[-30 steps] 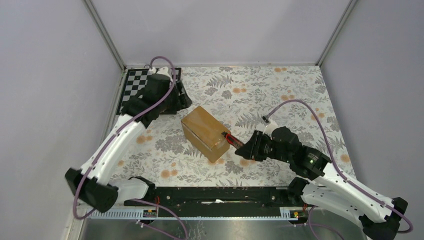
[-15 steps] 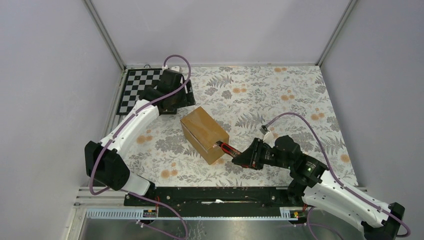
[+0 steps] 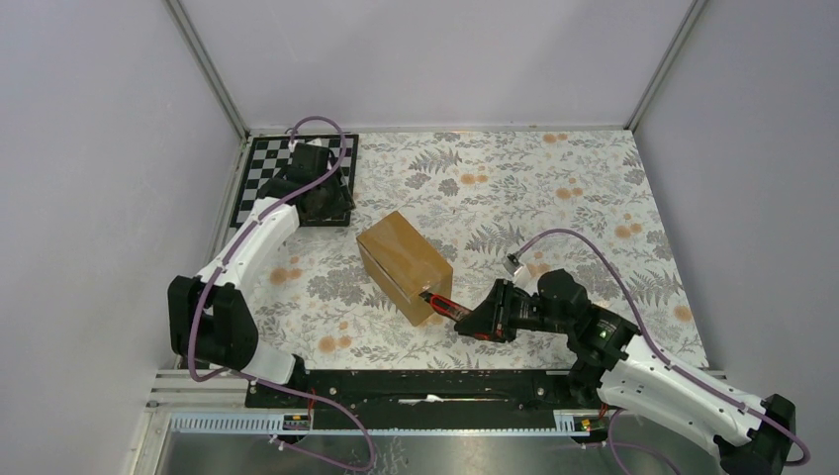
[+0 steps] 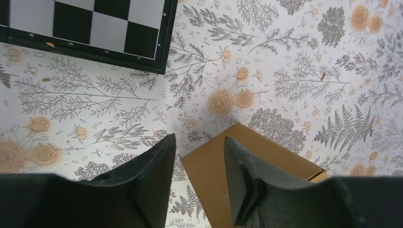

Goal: Unpack the express box
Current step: Cut the express box at the center of the board.

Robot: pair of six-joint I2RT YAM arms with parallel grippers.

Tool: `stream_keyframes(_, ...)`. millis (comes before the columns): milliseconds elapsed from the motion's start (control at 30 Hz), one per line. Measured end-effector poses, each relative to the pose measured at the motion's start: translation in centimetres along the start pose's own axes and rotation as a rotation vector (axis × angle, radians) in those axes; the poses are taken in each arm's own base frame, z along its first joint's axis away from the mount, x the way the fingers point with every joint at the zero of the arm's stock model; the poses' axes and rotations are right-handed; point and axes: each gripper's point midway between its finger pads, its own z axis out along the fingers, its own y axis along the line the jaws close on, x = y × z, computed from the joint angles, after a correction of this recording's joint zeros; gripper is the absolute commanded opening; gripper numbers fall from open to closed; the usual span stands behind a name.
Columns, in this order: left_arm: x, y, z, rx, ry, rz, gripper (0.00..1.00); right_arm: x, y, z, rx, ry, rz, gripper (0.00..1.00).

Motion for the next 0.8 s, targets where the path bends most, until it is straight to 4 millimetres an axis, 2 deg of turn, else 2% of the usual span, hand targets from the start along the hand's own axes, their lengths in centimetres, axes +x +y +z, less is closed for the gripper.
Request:
stream_keyframes(267, 2.7, -0.1, 1.4, 0.040, 0.078, -0.017, 0.39, 0.1, -0.2, 0.4, -0.043, 0.002, 0.042, 0.00)
stream_keyframes(800, 4.8, -0.1, 2.3, 0.070, 0.127, -0.054, 0.31, 0.2, 0.5, -0.3, -0.086, -0.007, 0.063, 0.00)
